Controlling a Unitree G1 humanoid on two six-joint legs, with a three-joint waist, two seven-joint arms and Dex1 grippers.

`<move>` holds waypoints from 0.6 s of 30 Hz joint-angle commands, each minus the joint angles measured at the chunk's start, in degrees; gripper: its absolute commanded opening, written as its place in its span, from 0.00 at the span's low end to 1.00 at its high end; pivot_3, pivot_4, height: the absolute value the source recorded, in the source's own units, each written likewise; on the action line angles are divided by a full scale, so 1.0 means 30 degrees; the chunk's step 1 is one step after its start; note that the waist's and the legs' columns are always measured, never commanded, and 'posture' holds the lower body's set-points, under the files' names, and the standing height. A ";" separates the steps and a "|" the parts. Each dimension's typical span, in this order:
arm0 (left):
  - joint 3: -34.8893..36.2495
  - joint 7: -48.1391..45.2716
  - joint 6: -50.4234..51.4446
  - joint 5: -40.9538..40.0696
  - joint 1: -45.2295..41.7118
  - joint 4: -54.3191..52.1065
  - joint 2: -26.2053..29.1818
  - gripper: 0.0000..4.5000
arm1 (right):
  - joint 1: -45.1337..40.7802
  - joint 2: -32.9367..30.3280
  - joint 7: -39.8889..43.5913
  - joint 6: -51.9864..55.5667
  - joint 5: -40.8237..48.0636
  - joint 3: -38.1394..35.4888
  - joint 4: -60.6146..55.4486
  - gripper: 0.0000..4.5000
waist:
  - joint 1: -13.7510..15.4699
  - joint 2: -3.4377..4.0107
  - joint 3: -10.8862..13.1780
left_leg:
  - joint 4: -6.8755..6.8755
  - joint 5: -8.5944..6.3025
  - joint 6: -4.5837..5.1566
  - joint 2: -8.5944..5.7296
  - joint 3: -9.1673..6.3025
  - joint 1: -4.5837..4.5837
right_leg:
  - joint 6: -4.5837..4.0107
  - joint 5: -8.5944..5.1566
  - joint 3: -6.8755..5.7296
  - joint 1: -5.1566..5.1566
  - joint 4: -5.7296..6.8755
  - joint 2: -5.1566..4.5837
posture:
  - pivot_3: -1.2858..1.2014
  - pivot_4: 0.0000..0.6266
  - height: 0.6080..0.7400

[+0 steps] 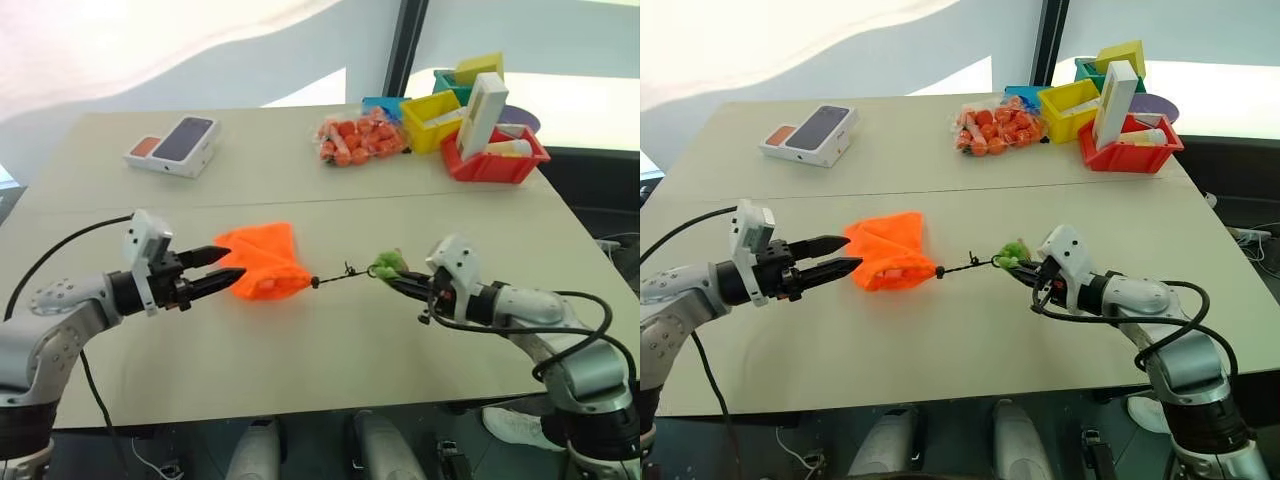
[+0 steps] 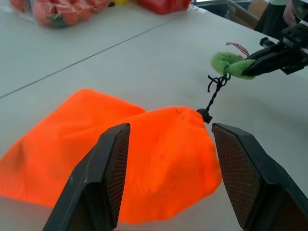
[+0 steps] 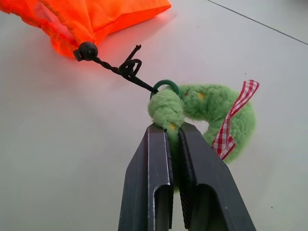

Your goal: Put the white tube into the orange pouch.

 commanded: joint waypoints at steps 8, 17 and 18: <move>-0.6212 -0.3047 -0.3405 0.4434 -0.4293 0.1388 -0.1052 0.64 | -0.0549 0.0079 -0.0232 -0.0194 0.0761 -0.0079 -0.0160 0.01 | 0.0012 -0.0001 0.0001 | 0.0009 0.0000 0.0000 -0.0005 0.0010 -0.0005 | 0.0007 0.0003 0.0007 0.0008 -0.0004 0.0004 | 0.52 0.24 1.00; -0.9863 -0.6568 -0.6633 0.7974 -0.8227 0.8160 -0.3310 0.64 | -0.0738 0.0234 -0.0596 -0.0038 0.1021 0.0308 -0.0672 0.01 | -0.0067 -0.0001 0.0000 | 0.0028 0.0001 0.0004 -0.0003 0.0002 -0.0009 | 0.0061 0.0033 -0.0001 0.0003 0.0020 0.0026 | 0.52 0.24 1.00; -1.0110 -0.7003 -0.7037 0.8275 -0.8586 0.8867 -0.3540 0.64 | -0.0674 0.0288 -0.0697 -0.0013 0.1074 0.0353 -0.0838 0.01 | -0.0053 -0.0001 0.0000 | 0.0028 0.0001 0.0004 -0.0003 0.0001 -0.0008 | 0.0073 0.0037 -0.0001 0.0003 0.0025 0.0026 | 0.52 0.24 1.00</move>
